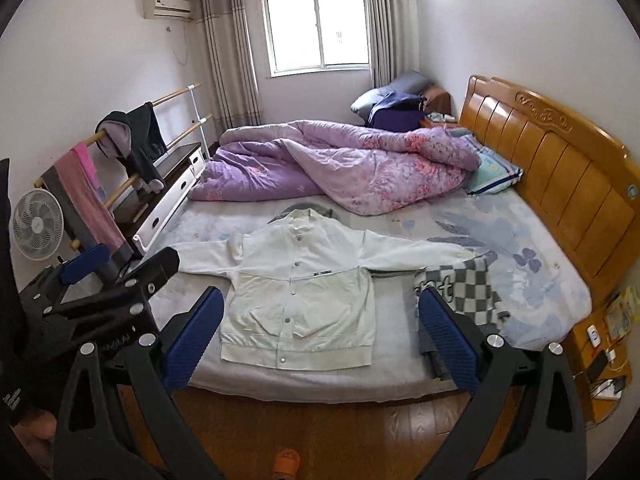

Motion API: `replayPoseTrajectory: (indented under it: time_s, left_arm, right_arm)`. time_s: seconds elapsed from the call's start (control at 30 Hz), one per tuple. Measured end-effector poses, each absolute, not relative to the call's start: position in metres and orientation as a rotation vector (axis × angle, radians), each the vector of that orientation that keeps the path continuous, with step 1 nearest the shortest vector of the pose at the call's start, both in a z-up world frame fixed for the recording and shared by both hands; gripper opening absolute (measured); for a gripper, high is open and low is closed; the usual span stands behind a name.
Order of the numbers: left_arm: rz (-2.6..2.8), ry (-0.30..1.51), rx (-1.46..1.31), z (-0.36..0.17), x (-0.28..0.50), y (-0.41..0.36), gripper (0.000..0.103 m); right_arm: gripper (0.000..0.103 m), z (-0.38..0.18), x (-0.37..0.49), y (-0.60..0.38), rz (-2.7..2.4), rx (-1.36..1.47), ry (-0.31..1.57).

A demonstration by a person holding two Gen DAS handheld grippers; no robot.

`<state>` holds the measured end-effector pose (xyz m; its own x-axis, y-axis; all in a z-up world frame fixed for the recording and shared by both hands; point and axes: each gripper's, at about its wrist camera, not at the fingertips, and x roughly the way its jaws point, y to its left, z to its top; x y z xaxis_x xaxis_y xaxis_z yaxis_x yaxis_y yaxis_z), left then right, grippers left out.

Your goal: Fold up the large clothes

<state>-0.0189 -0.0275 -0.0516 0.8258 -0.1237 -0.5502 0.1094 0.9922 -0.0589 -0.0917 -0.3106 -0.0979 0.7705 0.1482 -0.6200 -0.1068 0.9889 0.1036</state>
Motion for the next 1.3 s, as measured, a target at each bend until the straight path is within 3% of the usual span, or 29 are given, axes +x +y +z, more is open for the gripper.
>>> replayPoseTrajectory:
  time_s: [0.67,1.3]
  left_arm:
    - [-0.024,0.503,-0.006,-0.011,-0.066,-0.050,0.098]
    - [-0.036,0.497,0.006,-0.008,-0.069,-0.054,0.098]
  right_arm:
    - [0.095,-0.073,-0.121,-0.335,0.166,0.017,0.599]
    - [0.095,-0.070,-0.128,-0.326,0.149,0.007,0.599]
